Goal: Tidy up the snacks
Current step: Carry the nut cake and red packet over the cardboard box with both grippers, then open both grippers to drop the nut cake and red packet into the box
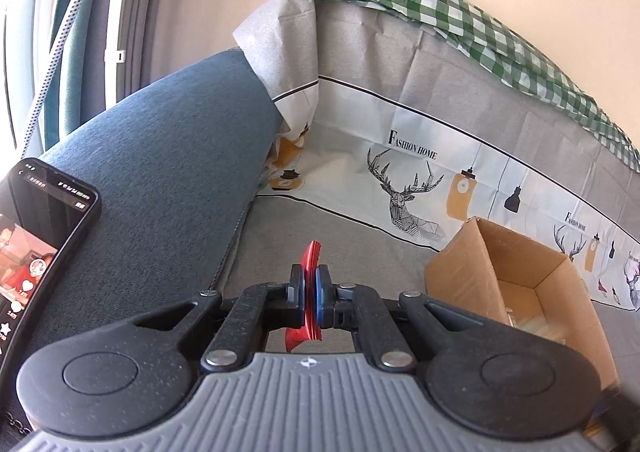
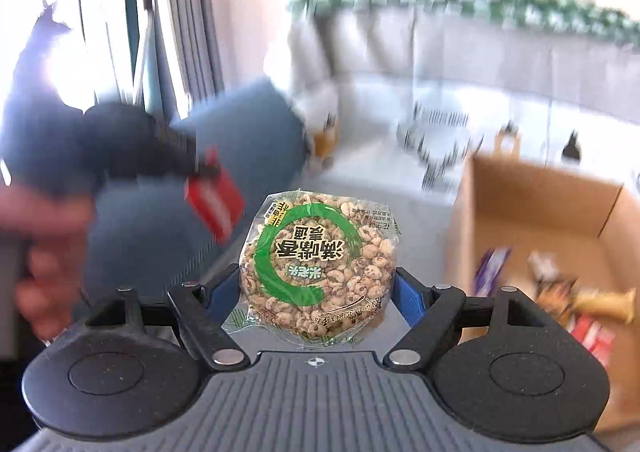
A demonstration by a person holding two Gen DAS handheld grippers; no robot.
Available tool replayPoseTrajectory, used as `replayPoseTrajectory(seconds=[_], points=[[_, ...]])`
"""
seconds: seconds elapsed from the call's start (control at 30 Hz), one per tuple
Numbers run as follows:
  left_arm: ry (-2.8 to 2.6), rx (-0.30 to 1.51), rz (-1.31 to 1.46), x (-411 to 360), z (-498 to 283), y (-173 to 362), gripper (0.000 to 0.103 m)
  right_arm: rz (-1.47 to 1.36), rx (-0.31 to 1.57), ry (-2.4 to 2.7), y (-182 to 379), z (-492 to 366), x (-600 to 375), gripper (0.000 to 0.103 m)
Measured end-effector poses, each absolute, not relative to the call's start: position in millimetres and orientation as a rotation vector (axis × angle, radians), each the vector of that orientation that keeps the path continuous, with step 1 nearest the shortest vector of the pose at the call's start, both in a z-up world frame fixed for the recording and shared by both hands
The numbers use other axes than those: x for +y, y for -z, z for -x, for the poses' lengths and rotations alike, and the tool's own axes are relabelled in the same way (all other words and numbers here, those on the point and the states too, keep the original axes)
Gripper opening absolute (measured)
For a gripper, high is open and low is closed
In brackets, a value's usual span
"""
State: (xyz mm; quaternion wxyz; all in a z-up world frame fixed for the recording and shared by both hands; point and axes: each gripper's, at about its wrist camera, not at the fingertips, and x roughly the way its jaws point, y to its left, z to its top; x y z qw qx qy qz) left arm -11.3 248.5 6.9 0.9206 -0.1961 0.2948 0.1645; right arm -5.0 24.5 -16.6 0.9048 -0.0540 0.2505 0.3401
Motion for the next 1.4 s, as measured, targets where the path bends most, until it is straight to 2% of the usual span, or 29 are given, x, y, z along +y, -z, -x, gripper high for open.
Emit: replayPoseTrajectory(seconds=[0.17,0.3,0.43,0.67,1.1,1.4], points=[[-0.319,0.606,0.391,240,4,-8,0.005,0.092,0.368,-0.680,-29,-4,-29,0.080],[-0.301,0.602,0.382,232,1,-9,0.005,0.116,0.281,-0.609,-33,-18,-73,0.080],[-0.274,0.595,0.369,219,-6,-10,0.005,0.017,0.337,-0.489,-14,-36,-109,0.080],[-0.186,0.556,0.351,183,-26,-14,0.005,-0.039,0.319,-0.414,-11,-44,-142,0.080],[0.079,0.380,0.327,90,-62,-27,0.005,-0.046,0.338,-0.330,-5,-61,-172,0.080],[0.190,0.344,0.249,35,-79,-23,0.005,-0.056,0.347,-0.286,-3,-71,-188,0.080]])
